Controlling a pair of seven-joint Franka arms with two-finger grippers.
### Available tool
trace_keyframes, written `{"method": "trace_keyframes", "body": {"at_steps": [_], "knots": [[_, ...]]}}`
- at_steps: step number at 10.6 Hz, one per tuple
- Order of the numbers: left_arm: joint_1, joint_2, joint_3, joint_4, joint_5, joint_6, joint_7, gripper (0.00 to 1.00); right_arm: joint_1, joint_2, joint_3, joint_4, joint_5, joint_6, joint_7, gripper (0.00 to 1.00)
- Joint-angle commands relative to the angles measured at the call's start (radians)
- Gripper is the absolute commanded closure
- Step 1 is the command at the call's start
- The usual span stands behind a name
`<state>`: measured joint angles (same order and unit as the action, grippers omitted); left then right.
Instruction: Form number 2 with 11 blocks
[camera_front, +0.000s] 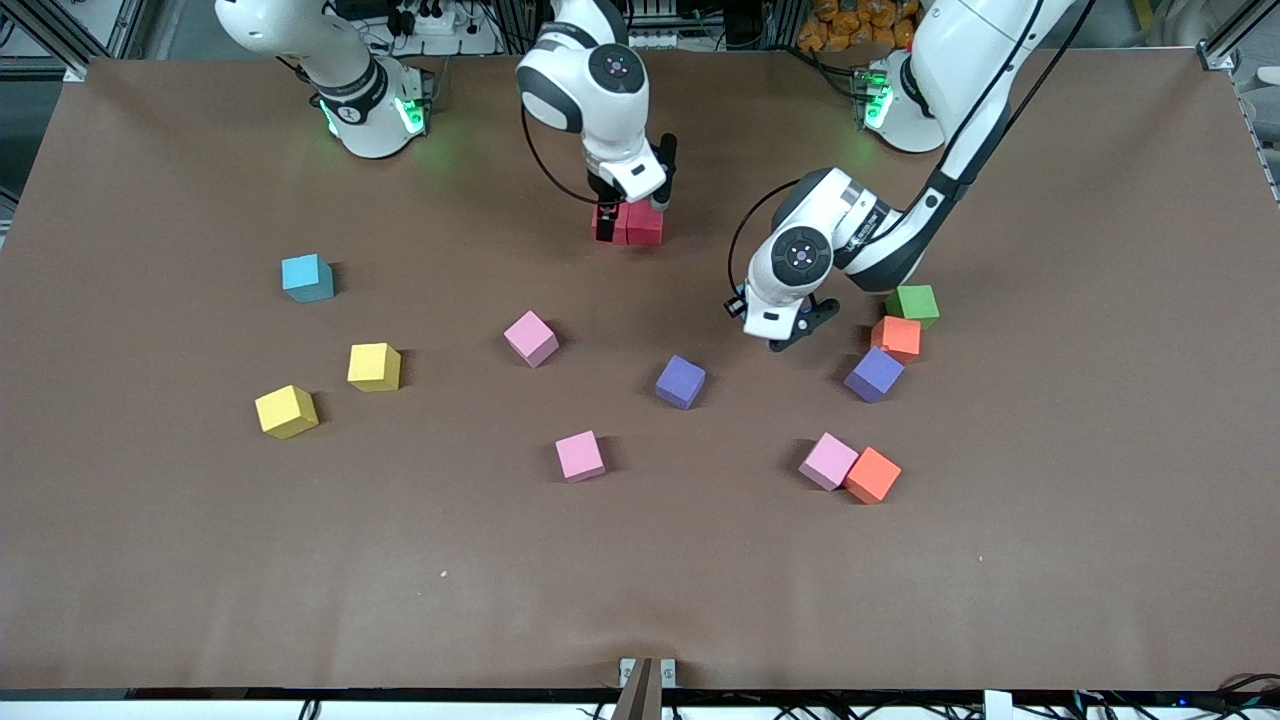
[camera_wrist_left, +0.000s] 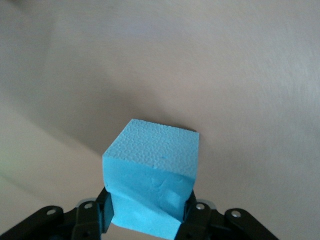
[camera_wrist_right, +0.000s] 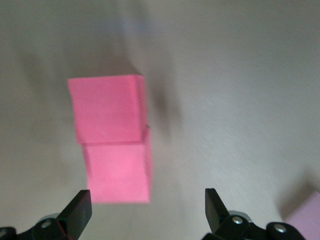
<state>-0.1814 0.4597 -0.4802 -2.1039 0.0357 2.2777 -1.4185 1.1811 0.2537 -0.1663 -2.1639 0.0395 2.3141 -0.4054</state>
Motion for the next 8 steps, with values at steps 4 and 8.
{"method": "trace_keyframes", "body": {"at_steps": [4,8], "knots": [[0.002,-0.065,-0.121,-0.067,-0.002,0.025,-0.472,0.83,-0.278,-0.022,0.004,0.05,0.016,-0.076,-0.006,0.0],[-0.001,-0.098,-0.216,-0.202,-0.013,0.245,-0.757,0.83,-0.406,0.067,0.005,0.101,0.022,-0.03,0.007,0.0]]}}
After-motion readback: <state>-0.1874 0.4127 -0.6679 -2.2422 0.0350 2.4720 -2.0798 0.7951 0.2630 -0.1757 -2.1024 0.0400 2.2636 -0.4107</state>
